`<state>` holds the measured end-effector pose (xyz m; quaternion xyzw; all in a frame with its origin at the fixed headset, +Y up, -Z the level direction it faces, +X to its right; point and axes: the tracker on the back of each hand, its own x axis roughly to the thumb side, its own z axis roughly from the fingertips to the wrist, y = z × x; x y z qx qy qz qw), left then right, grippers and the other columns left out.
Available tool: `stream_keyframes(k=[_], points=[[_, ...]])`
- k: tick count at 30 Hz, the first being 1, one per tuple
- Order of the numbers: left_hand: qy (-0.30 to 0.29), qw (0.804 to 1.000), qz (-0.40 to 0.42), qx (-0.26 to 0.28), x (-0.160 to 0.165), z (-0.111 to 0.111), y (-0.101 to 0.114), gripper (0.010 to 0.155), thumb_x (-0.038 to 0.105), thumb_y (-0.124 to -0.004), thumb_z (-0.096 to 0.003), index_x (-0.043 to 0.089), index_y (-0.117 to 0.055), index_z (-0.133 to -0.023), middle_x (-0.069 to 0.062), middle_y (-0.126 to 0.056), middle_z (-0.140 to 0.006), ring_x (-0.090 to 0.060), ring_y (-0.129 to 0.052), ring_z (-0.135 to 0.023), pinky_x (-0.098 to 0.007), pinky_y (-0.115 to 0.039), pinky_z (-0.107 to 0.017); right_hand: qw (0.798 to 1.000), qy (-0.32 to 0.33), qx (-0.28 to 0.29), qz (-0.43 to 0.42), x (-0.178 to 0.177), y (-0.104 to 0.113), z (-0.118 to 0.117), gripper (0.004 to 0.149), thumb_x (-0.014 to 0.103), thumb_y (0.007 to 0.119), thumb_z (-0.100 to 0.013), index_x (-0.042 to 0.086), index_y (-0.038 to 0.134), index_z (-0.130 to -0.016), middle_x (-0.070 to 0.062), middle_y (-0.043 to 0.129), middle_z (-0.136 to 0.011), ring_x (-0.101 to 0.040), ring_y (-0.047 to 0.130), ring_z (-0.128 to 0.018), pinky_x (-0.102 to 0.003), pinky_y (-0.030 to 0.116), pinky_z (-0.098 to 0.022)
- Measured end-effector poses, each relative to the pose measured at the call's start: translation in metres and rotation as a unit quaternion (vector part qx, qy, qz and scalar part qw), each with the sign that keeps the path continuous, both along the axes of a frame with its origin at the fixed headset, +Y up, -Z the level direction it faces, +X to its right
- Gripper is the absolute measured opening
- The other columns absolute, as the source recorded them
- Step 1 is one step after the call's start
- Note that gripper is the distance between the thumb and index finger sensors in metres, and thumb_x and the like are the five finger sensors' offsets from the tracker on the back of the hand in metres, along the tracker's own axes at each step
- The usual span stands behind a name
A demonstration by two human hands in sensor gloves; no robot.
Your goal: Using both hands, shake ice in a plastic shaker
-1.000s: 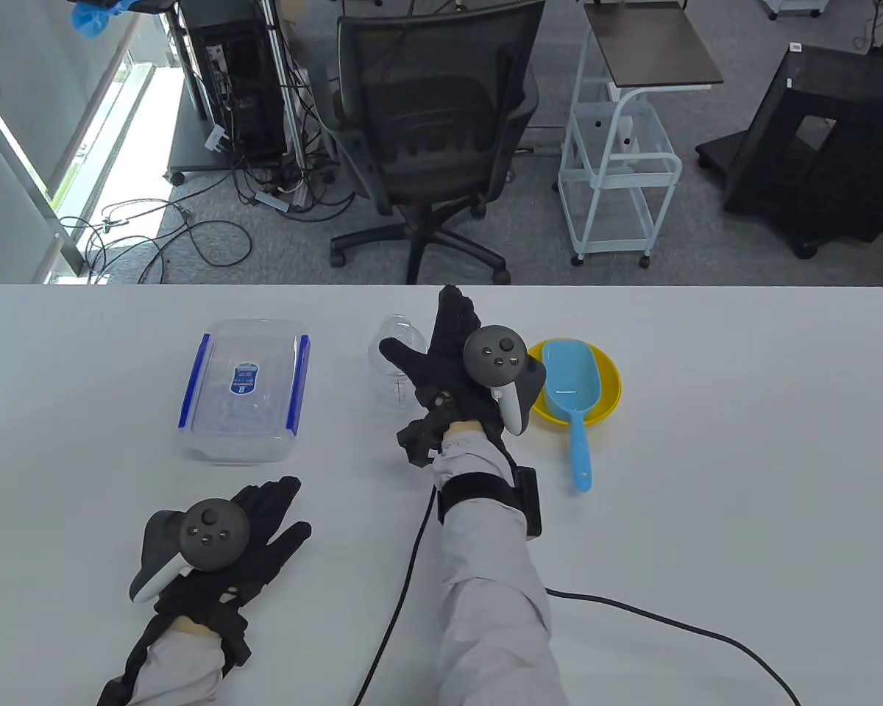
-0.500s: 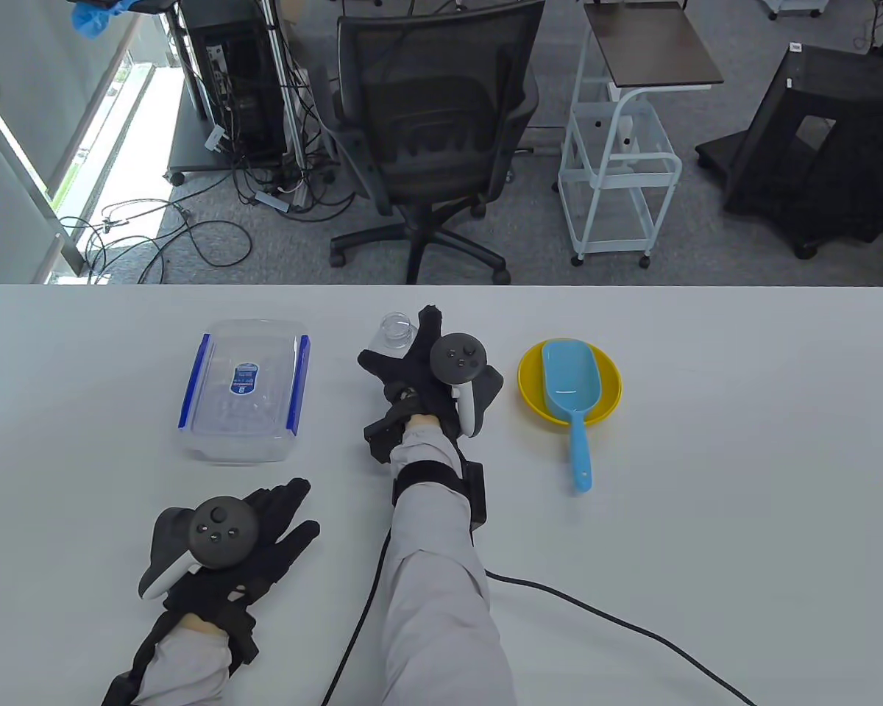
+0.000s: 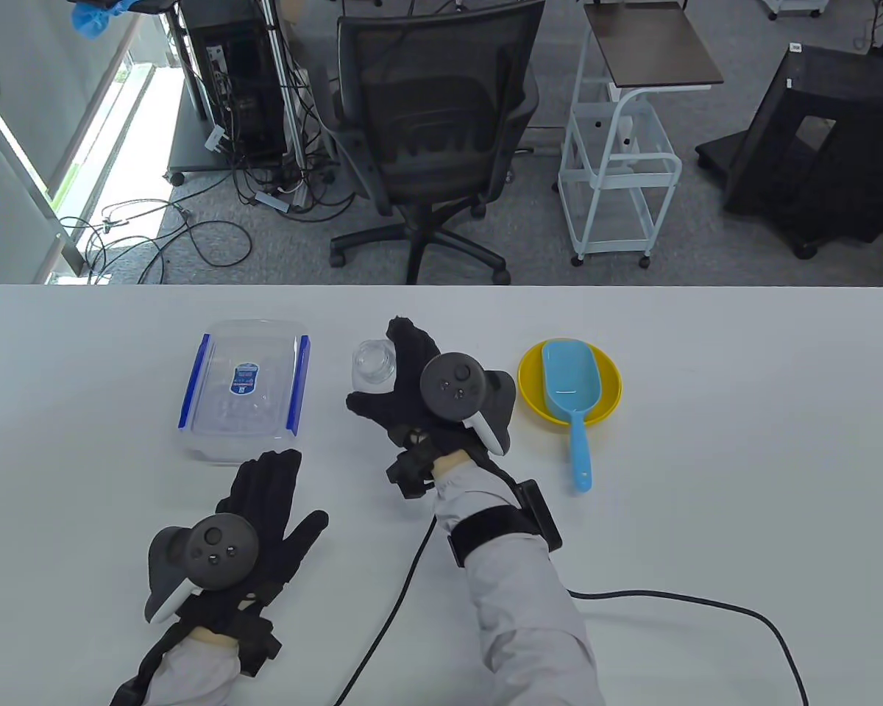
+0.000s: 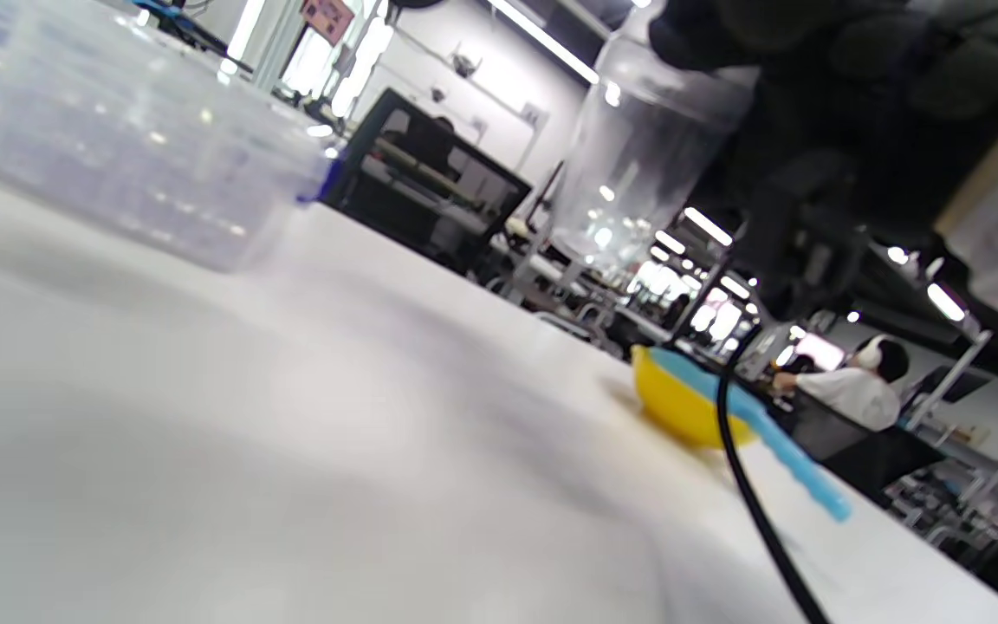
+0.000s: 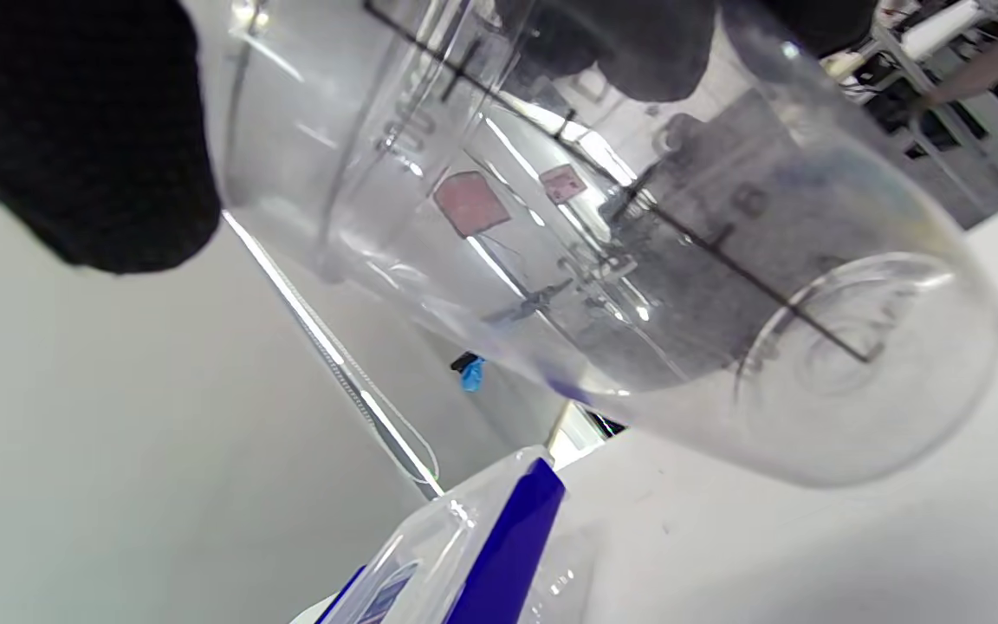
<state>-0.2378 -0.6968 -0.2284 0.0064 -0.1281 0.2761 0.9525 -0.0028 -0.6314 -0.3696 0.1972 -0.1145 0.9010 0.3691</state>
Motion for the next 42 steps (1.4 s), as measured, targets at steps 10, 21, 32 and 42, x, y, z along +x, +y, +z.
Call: stream_keyframes(k=[10, 21, 32, 42], points=[[-0.088, 0.988, 0.099, 0.079, 0.041, 0.013, 0.054, 0.096, 0.069, -0.059, -0.0647, 0.019, 0.003, -0.12, -0.033, -0.018, -0.127, -0.058, -0.025, -0.113, -0.084, -0.039, -0.07, 0.982, 0.047, 0.177, 0.052, 0.014, 0.021, 0.102, 0.106, 0.047, 0.102, -0.035, 0.012, 0.031, -0.105, -0.033, 0.044, -0.104, -0.059, 0.056, -0.091, -0.076, 0.052, -0.063], [-0.116, 0.972, 0.194, 0.057, 0.062, 0.006, 0.04, 0.099, 0.065, -0.073, -0.0626, 0.025, -0.007, -0.123, -0.034, -0.033, -0.125, -0.058, -0.049, -0.109, -0.076, -0.054, -0.073, 0.977, 0.102, 0.183, 0.05, 0.017, -0.004, 0.133, 0.108, 0.055, 0.1, -0.034, 0.008, 0.033, -0.106, -0.033, 0.055, -0.101, -0.057, 0.068, -0.088, -0.074, 0.061, -0.062], [-0.08, 0.938, 0.337, 0.014, 0.046, -0.003, 0.016, 0.089, 0.076, -0.066, -0.0626, 0.015, -0.043, -0.123, -0.032, -0.066, -0.112, -0.048, -0.078, -0.096, -0.059, -0.078, -0.066, 0.975, 0.165, 0.145, 0.031, 0.019, -0.021, 0.127, 0.113, 0.052, 0.097, -0.036, 0.013, 0.018, -0.106, -0.031, 0.043, -0.107, -0.054, 0.061, -0.093, -0.072, 0.057, -0.066], [-0.037, 0.935, 0.351, -0.039, 0.048, -0.002, 0.007, 0.092, 0.079, -0.066, -0.0617, 0.013, -0.045, -0.122, -0.031, -0.068, -0.111, -0.047, -0.079, -0.095, -0.059, -0.078, -0.065, 0.982, 0.121, 0.131, 0.067, 0.016, -0.034, 0.127, 0.115, 0.059, 0.096, -0.036, 0.018, 0.014, -0.105, -0.029, 0.056, -0.101, -0.05, 0.077, -0.084, -0.068, 0.07, -0.06]])
